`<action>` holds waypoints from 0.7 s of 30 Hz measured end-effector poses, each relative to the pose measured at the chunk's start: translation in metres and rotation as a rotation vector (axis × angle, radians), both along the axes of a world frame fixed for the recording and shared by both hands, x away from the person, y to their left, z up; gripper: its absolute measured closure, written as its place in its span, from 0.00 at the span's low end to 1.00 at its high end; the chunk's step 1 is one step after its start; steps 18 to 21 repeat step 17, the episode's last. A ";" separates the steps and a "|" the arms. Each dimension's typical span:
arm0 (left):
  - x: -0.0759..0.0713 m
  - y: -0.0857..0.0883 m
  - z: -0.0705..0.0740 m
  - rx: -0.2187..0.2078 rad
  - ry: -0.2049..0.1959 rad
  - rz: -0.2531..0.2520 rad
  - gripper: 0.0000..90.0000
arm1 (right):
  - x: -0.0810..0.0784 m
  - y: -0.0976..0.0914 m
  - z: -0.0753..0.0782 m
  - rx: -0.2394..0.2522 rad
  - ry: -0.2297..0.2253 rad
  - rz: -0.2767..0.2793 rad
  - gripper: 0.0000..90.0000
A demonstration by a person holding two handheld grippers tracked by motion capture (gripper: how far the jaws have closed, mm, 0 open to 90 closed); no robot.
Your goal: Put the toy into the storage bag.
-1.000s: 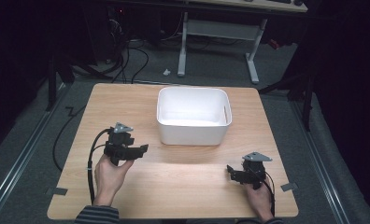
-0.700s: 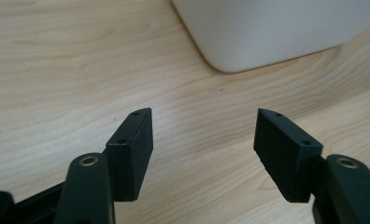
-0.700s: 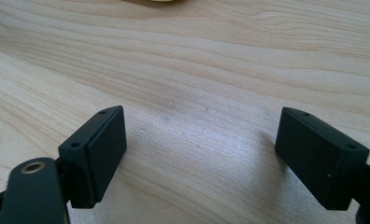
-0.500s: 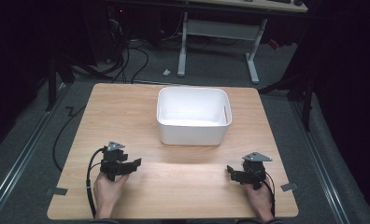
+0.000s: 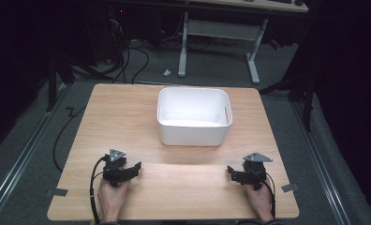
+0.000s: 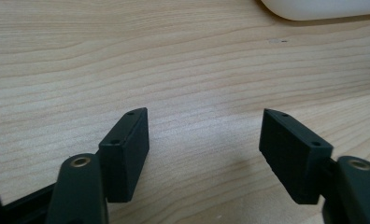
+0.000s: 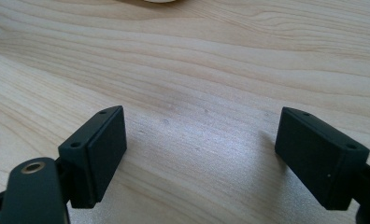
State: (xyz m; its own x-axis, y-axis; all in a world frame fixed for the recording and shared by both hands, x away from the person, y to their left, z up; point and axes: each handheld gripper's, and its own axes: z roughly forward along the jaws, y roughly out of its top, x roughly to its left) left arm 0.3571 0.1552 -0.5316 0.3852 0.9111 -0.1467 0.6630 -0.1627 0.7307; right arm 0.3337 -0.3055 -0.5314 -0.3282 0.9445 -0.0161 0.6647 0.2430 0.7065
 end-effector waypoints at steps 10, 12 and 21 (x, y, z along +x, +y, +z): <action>-0.007 -0.009 -0.005 0.117 -0.059 -0.031 0.31 | 0.000 0.000 0.000 -0.001 -0.001 -0.001 0.19; -0.007 -0.010 -0.005 0.119 -0.059 -0.032 0.30 | 0.000 0.000 0.000 0.000 0.000 -0.003 0.19; -0.007 -0.011 -0.005 0.121 -0.060 -0.029 0.30 | 0.000 -0.003 0.000 0.001 -0.001 -0.022 0.18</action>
